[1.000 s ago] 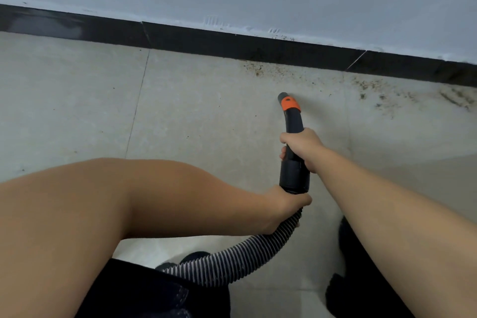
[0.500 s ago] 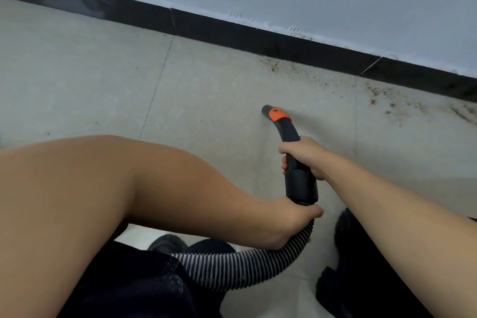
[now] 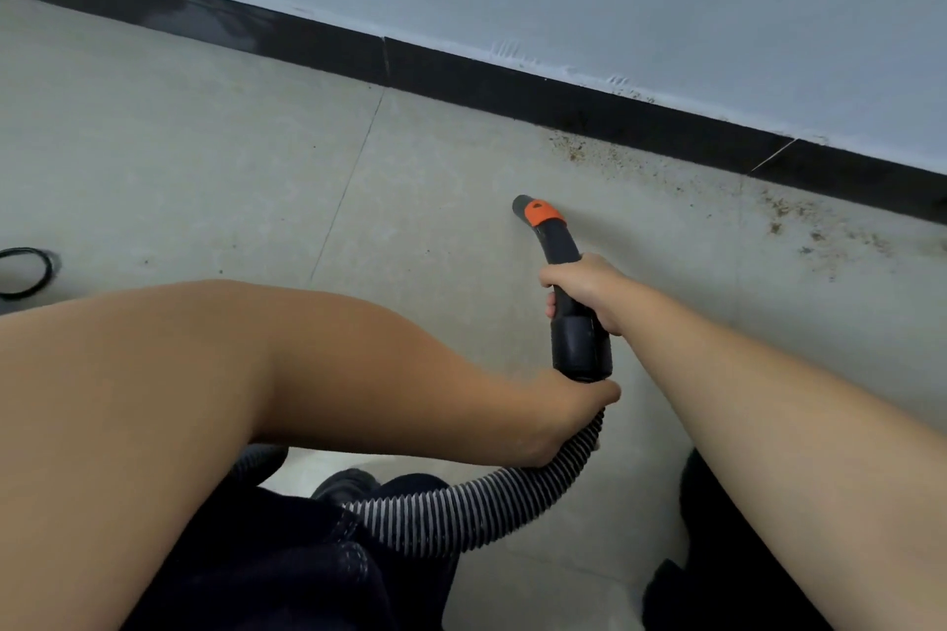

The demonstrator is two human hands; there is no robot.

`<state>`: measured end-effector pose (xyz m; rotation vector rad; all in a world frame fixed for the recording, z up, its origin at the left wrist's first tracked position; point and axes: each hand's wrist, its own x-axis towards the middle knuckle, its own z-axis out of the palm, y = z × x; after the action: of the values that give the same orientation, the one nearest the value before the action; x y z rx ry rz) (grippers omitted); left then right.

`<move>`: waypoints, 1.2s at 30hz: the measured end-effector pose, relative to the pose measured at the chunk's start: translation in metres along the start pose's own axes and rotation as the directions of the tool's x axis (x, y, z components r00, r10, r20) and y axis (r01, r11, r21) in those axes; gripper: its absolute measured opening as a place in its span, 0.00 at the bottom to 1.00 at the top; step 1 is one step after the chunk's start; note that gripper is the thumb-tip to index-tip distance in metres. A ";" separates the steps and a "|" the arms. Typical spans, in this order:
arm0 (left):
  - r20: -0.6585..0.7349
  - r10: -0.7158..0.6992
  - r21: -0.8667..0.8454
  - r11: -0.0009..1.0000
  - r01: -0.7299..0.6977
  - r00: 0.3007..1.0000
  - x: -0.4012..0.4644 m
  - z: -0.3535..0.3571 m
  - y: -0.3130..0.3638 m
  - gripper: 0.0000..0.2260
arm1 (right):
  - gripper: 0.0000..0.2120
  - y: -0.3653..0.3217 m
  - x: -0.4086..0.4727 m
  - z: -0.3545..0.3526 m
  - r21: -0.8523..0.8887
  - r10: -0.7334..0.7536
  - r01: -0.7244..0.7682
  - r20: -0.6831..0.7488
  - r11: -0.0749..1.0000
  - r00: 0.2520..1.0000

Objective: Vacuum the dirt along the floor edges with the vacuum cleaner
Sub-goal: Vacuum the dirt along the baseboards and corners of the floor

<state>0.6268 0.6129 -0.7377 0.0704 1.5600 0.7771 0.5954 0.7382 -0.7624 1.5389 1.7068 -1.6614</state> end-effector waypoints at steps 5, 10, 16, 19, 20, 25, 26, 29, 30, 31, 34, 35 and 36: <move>0.146 0.012 0.036 0.999 -0.018 0.989 0.012 0.013 0.028 0.07 | 0.08 0.015 0.008 -0.052 0.210 0.081 -0.046 -0.161 0.977 0.984; 0.126 0.034 0.000 0.999 -0.034 0.991 0.032 0.026 0.044 0.07 | 0.05 0.017 0.023 -0.078 0.292 0.092 -0.028 -0.206 0.956 0.974; 0.059 0.020 -0.027 0.999 -0.018 0.998 0.054 0.038 0.052 0.09 | 0.05 0.012 0.040 -0.085 0.283 0.054 0.019 -0.248 0.959 0.967; 0.004 0.018 -0.101 0.995 -0.017 1.000 0.062 0.034 0.056 0.06 | 0.08 -0.005 0.051 -0.077 0.210 0.000 0.043 -0.200 0.977 0.980; -0.017 0.013 -0.131 0.991 -0.015 1.000 0.065 0.032 0.056 0.06 | 0.09 -0.010 0.054 -0.073 0.183 -0.021 0.054 -0.176 0.982 0.984; -0.110 -0.024 -0.182 0.983 0.004 0.994 0.067 0.020 0.049 0.06 | 0.12 -0.023 0.060 -0.048 0.091 -0.088 0.097 -0.107 0.991 0.990; -0.119 -0.029 -0.176 0.984 0.008 0.992 0.067 0.017 0.048 0.07 | 0.12 -0.024 0.061 -0.046 0.091 -0.091 0.100 -0.105 0.991 0.990; -0.144 -0.030 -0.169 0.986 0.005 0.989 0.067 0.013 0.048 0.07 | 0.12 -0.027 0.060 -0.044 0.105 -0.082 0.093 -0.099 0.990 0.992; -0.150 -0.029 -0.166 0.986 0.004 0.988 0.065 0.014 0.047 0.08 | 0.12 -0.026 0.059 -0.044 0.108 -0.077 0.087 -0.095 0.990 0.993; -0.150 -0.027 -0.159 0.987 0.003 0.988 0.063 0.015 0.047 0.09 | 0.12 -0.025 0.057 -0.045 0.116 -0.071 0.082 -0.093 0.990 0.993; -0.129 -0.020 -0.114 0.993 0.006 0.991 0.062 0.021 0.045 0.11 | 0.11 -0.015 0.053 -0.053 0.139 -0.055 0.072 -0.119 0.988 0.991; -0.117 -0.017 -0.102 0.995 0.005 0.993 0.063 0.025 0.044 0.11 | 0.10 -0.011 0.052 -0.058 0.145 -0.050 0.069 -0.133 0.987 0.990; -0.101 -0.013 -0.096 0.995 0.004 0.995 0.065 0.030 0.045 0.11 | 0.09 -0.007 0.053 -0.063 0.154 -0.042 0.065 -0.147 0.986 0.988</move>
<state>0.6246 0.6913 -0.7692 -0.0472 1.6156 0.8593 0.5977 0.8181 -0.7832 1.7376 1.7375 -1.7910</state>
